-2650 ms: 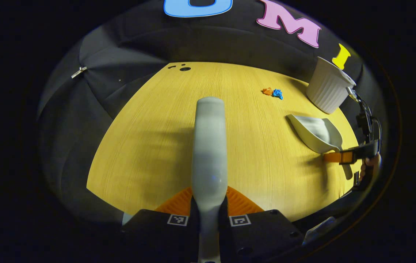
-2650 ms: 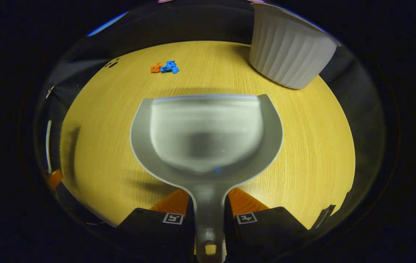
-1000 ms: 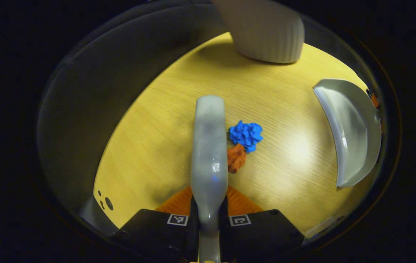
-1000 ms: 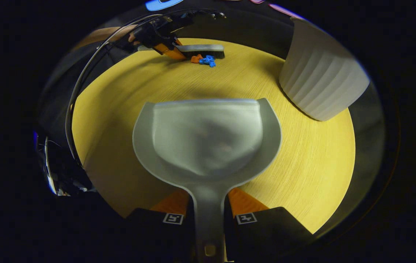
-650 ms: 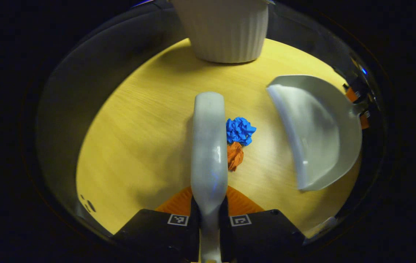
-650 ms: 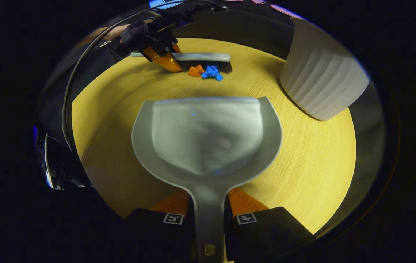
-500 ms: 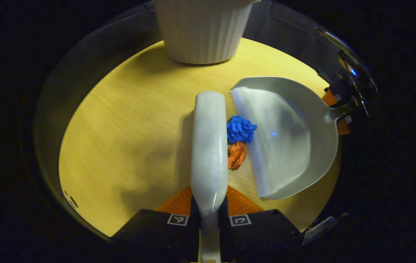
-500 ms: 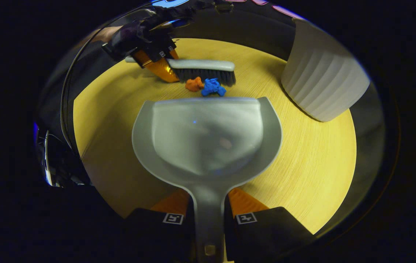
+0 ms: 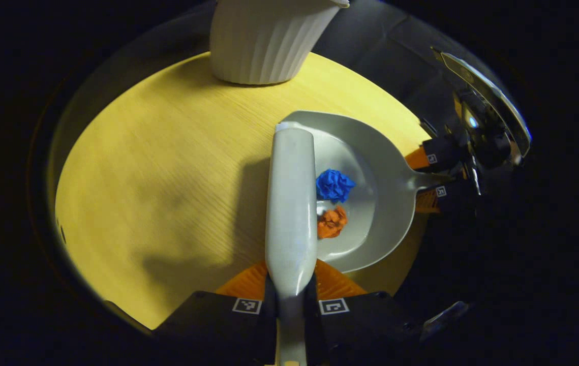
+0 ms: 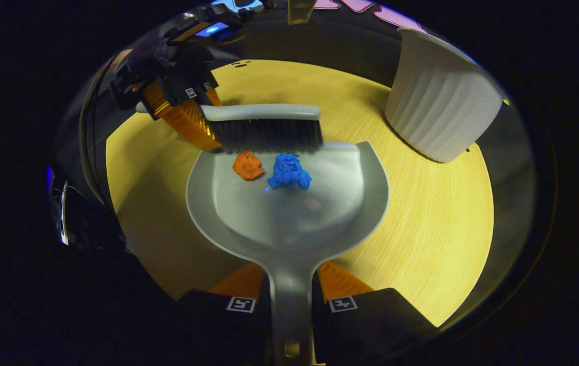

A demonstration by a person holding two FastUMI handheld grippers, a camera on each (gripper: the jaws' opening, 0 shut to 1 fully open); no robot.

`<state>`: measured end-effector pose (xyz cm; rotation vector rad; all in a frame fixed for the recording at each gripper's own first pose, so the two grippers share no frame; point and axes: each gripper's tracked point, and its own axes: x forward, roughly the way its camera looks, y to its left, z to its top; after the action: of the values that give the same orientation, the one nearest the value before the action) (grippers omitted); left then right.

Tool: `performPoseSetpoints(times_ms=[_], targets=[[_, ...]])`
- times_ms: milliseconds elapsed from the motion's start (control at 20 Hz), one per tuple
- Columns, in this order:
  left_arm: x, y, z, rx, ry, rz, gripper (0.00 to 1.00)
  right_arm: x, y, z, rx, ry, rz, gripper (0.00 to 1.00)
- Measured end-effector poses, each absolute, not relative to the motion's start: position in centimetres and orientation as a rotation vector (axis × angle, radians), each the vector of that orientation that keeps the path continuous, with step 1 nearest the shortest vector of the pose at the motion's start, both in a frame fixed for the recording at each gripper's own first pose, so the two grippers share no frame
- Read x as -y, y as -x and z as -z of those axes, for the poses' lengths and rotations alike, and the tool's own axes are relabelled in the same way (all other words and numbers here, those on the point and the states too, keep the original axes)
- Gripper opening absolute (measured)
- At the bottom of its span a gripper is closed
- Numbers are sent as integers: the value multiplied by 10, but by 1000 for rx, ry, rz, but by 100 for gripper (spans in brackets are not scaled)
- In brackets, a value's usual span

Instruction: Pick up the small broom and dustpan from the desktop, sweep the trash into the dustpan with the broom, and then empty the trash into the garbage bin.

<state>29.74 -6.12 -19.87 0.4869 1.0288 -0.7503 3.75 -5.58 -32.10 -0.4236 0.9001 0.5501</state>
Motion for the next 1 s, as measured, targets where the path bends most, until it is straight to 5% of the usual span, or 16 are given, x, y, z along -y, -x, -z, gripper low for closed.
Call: performPoseSetpoints(times_ms=[450, 1000], targets=[[34, -251, 152, -793, -225, 489, 27, 57, -41, 311, -860, 349, -473, 37], [-38, -189, 211, -807, 14, 304, 27, 60, -34, 286, -835, 275, -371, 37]])
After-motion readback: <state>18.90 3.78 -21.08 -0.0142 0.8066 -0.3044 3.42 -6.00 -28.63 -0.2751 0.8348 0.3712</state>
